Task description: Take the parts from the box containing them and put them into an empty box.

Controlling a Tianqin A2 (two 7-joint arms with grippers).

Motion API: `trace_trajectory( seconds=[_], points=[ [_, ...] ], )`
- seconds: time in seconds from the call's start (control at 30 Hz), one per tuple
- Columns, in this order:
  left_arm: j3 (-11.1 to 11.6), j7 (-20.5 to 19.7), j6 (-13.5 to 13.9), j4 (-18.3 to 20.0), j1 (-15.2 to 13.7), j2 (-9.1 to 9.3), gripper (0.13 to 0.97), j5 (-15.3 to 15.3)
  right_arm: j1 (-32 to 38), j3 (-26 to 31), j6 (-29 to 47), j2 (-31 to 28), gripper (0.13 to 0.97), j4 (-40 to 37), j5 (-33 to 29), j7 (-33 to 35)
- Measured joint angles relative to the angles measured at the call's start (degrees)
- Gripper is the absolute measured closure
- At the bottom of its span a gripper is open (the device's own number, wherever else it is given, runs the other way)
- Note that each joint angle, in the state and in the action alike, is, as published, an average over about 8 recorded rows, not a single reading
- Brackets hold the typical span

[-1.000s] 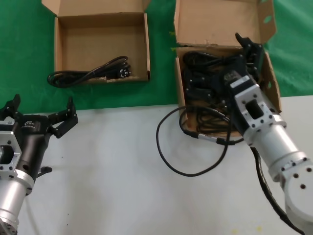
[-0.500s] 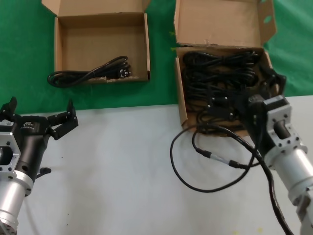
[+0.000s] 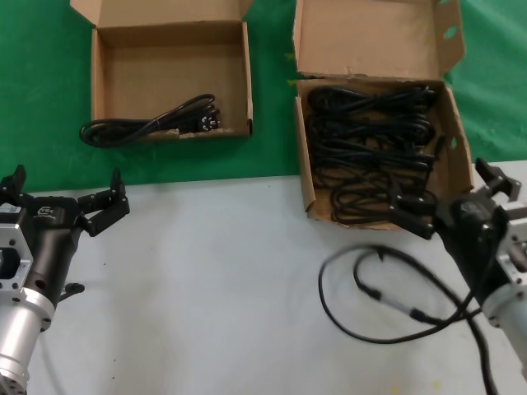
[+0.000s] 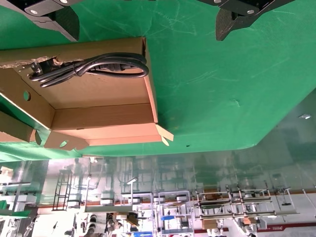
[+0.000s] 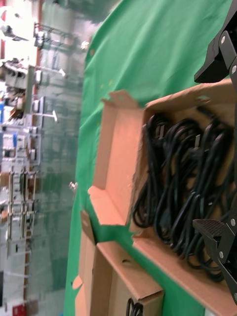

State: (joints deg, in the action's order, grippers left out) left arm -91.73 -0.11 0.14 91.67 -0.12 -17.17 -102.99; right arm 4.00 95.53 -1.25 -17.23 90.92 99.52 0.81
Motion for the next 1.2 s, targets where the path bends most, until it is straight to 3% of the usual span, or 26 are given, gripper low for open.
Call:
trace_trajectory(
  seconds=[0.27, 1.2],
  points=[
    [0.04, 0.07, -0.09, 0.00, 0.07, -0.01, 0.132, -0.09, -2.53, -2.44, 0.79, 0.02, 0.129, 0.48, 2.29, -0.52],
    [0.04, 0.07, -0.09, 0.00, 0.08, -0.01, 0.132, -0.10, -2.62, -2.53, 0.82, 0.02, 0.129, 0.50, 2.38, -0.54]
  ],
)
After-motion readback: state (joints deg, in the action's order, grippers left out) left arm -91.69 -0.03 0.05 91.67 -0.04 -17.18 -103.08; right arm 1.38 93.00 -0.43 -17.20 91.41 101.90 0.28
